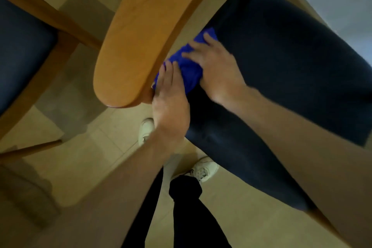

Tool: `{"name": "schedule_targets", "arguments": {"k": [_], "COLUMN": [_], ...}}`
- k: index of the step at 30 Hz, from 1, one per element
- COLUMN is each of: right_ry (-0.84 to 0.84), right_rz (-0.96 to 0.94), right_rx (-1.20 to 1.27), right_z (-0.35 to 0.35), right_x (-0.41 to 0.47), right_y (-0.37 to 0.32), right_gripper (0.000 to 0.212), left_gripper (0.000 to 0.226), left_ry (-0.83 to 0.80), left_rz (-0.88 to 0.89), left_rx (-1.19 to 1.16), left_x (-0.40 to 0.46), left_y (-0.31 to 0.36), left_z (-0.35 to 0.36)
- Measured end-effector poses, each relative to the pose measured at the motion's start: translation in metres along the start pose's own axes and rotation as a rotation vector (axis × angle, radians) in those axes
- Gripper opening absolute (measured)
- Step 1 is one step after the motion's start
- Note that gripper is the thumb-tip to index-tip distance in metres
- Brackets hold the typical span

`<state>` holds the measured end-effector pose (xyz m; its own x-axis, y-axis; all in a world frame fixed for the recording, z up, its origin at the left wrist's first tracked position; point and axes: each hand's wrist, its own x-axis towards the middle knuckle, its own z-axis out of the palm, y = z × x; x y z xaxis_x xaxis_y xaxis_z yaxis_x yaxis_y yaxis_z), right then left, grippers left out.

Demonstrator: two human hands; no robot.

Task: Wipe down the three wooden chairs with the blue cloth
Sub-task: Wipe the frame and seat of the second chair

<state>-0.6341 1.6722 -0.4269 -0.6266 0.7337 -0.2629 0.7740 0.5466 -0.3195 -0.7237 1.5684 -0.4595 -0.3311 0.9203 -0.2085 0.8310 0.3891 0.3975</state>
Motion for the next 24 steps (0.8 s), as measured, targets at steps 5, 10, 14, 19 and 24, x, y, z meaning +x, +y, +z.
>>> {"name": "schedule_targets", "arguments": {"k": [5, 10, 14, 19, 24], "right_ry": [-0.048, -0.174, -0.119, -0.120, -0.198], "right_rz": [-0.274, -0.356, -0.363, -0.393, -0.443], "right_rx": [-0.067, 0.108, 0.153, -0.013, -0.050], "right_z": [0.023, 0.011, 0.010, 0.025, 0.015], "right_x": [-0.103, -0.097, -0.034, -0.033, -0.137], "right_y": [0.003, 0.002, -0.031, -0.026, 0.038], "right_gripper": [0.071, 0.054, 0.047, 0.041, 0.044], "left_gripper": [0.082, 0.072, 0.052, 0.062, 0.065], "left_ry": [-0.146, -0.189, -0.021, -0.027, -0.045], "left_rz": [-0.039, -0.166, -0.306, -0.358, -0.243], "left_rx": [-0.059, -0.176, -0.111, 0.013, -0.109], "left_x": [-0.118, -0.130, -0.089, -0.090, -0.169], "left_y": [0.006, 0.014, -0.006, 0.007, 0.070], "left_z": [-0.004, -0.020, -0.033, -0.001, 0.040]}}
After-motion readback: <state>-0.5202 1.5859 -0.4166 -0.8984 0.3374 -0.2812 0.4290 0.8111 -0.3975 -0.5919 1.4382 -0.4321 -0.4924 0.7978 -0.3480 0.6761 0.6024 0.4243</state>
